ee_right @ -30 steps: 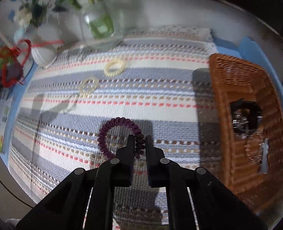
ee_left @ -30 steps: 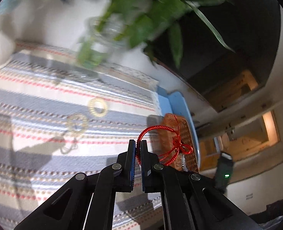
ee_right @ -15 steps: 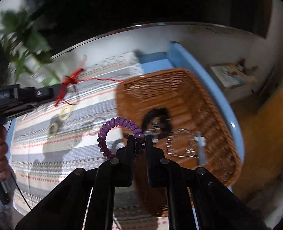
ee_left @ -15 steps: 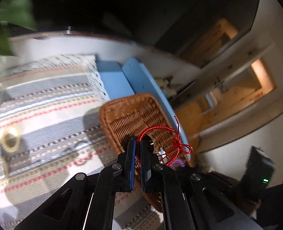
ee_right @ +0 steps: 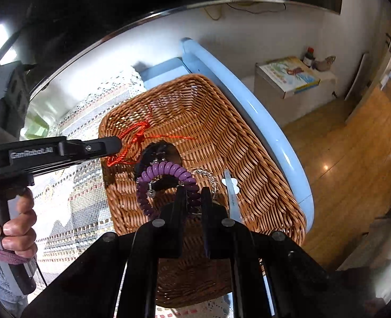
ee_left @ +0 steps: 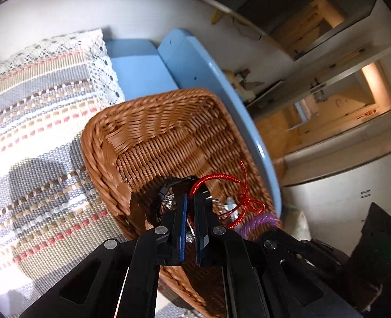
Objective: Organize jewelry
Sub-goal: 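Open the right tool to drop the hair tie while the left tool releases the red bracelet, then move both open tools back over the remaining jewelry on the cloth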
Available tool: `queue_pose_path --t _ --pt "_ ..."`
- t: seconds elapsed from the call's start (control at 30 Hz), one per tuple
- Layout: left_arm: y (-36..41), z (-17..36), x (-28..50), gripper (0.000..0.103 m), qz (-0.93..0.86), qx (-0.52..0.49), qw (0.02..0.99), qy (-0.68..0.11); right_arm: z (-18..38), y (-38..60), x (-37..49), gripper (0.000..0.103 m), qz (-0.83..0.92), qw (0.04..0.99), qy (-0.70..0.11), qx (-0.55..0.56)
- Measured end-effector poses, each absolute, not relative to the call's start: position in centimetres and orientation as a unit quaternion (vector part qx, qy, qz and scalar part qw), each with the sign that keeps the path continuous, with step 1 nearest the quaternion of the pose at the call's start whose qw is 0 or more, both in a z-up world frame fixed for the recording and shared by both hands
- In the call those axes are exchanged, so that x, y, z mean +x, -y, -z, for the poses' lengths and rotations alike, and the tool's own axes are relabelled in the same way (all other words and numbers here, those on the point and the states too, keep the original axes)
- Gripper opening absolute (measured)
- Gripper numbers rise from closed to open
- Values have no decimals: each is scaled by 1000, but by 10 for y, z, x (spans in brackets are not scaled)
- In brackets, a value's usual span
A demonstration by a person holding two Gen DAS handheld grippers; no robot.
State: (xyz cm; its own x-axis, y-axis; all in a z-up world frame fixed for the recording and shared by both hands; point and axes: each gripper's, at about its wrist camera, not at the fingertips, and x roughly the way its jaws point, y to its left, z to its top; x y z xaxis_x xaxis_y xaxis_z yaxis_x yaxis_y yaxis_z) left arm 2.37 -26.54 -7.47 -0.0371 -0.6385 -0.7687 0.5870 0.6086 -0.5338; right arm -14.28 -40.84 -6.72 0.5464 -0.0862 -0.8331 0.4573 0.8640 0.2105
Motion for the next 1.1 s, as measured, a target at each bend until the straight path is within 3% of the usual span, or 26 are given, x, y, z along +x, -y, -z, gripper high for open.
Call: queue_pose_path --t 0.33,0.5,0.57,0.67,0.87,1.1 --pt "274 78 32 5 438 -58 689 -575 88 423 -145 11 131 844 -462 241" --pt "248 59 34 16 449 -106 690 -558 88 417 -135 15 123 844 -471 227" --pt "230 46 29 34 451 -109 702 -540 85 413 -132 30 117 844 -472 227" --pt "189 27 21 40 441 -101 732 -509 75 404 -126 50 95 847 -465 238" --pt "80 29 19 43 344 -126 785 -499 44 343 -99 59 25 871 -448 201" --pt "-47 54 34 43 207 -161 818 -512 27 255 -55 59 -77 873 -447 178"
